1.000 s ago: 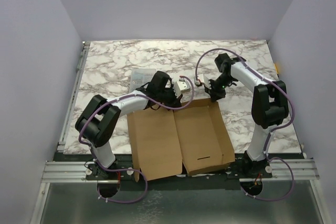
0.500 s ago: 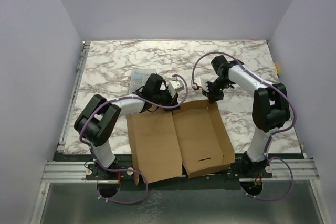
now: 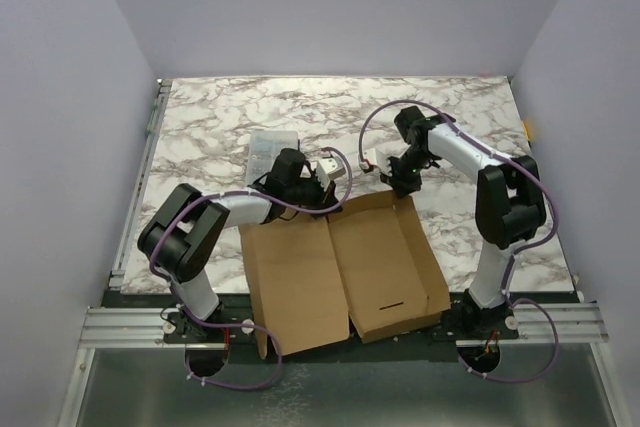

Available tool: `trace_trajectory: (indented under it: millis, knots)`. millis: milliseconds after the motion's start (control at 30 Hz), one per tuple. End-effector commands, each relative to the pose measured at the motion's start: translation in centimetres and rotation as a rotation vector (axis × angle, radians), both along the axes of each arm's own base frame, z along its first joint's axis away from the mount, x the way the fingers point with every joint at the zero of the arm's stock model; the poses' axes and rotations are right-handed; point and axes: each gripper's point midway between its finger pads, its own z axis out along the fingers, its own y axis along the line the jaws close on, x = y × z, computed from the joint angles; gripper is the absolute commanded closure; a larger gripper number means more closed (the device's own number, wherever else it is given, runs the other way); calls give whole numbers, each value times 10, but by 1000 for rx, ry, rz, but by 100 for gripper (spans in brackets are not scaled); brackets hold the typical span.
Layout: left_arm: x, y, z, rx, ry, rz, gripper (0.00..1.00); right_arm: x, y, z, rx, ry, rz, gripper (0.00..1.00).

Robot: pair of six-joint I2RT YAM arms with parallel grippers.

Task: Fold the paper box
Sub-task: Fold the paper box at the center of the board.

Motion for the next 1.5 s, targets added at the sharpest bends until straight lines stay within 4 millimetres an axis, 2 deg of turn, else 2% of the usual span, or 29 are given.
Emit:
trace_trajectory:
  millis: [0,233,433,533,700,833,933,1100,1167,1300,1333,1467]
  knots:
    - [13,-16,66,-205,-176,4,100,-49,6,-29,-32,230,-2,100]
    - [8,-16,70,-285,-137,33,100,-47,3,-33,-36,193,16,100]
    - [11,-16,77,-301,-149,35,100,-52,-8,-37,-84,186,35,100]
    - [11,-14,77,-297,-156,44,100,-53,-5,-36,-70,186,31,100]
    - [8,-11,69,-283,-146,54,100,-46,14,-22,27,186,-11,99]
    - [10,-6,58,-199,-165,44,100,-24,20,1,101,155,-74,94]
    - [12,-5,52,-134,-202,23,100,-9,18,22,151,126,-117,79]
    - [18,-7,52,-77,-238,18,100,2,16,44,204,43,-139,35]
    - [21,-8,52,-52,-252,20,100,13,14,54,229,-12,-170,24]
    - [31,-7,50,13,-280,40,100,43,-3,89,314,-79,-272,12]
    - [32,-7,49,29,-288,42,100,50,-7,101,346,-93,-293,3]
    - [33,-7,48,70,-335,43,100,71,-26,137,477,-156,-421,0]
